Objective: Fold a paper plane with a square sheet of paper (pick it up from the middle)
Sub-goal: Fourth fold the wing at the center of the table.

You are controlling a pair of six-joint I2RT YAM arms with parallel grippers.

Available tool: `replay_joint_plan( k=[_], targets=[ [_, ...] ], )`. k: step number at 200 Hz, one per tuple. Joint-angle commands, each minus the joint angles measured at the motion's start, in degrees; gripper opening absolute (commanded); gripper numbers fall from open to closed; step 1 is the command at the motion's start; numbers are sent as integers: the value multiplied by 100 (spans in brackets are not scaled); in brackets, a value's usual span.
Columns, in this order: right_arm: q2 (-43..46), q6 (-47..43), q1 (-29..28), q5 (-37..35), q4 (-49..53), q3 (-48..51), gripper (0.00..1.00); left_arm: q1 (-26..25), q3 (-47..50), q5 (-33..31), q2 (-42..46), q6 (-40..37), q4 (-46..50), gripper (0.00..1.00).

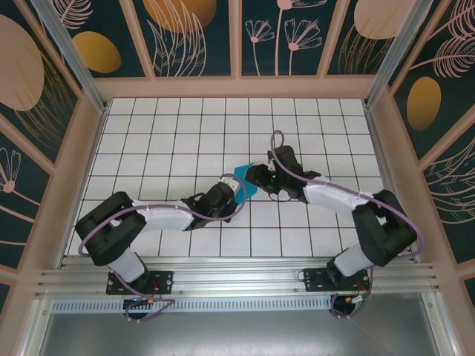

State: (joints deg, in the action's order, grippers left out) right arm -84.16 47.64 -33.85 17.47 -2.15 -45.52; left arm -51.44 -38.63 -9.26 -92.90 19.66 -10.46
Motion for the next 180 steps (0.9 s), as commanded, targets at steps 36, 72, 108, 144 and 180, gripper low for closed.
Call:
replay_joint_plan(
  k=[36,72,108,144,180],
  targets=[
    [359,-481,186,475,-183,459,46,536,620,1346,289,725,-1019,0],
    [193,-550,151,775,-469,474,37,692,883,1754,256,1046,-1393,0],
    [-122,-669,-17,1093,-712,323,28,828,962,2068,205,1339,-1557,0],
    [-629,-731,-222,1337,-866,66,23,925,1080,2302,141,1697,-1766,0],
    [-1071,-690,-348,1472,-1053,-197,22,953,1115,2420,64,1883,-1869,0]
  ],
)
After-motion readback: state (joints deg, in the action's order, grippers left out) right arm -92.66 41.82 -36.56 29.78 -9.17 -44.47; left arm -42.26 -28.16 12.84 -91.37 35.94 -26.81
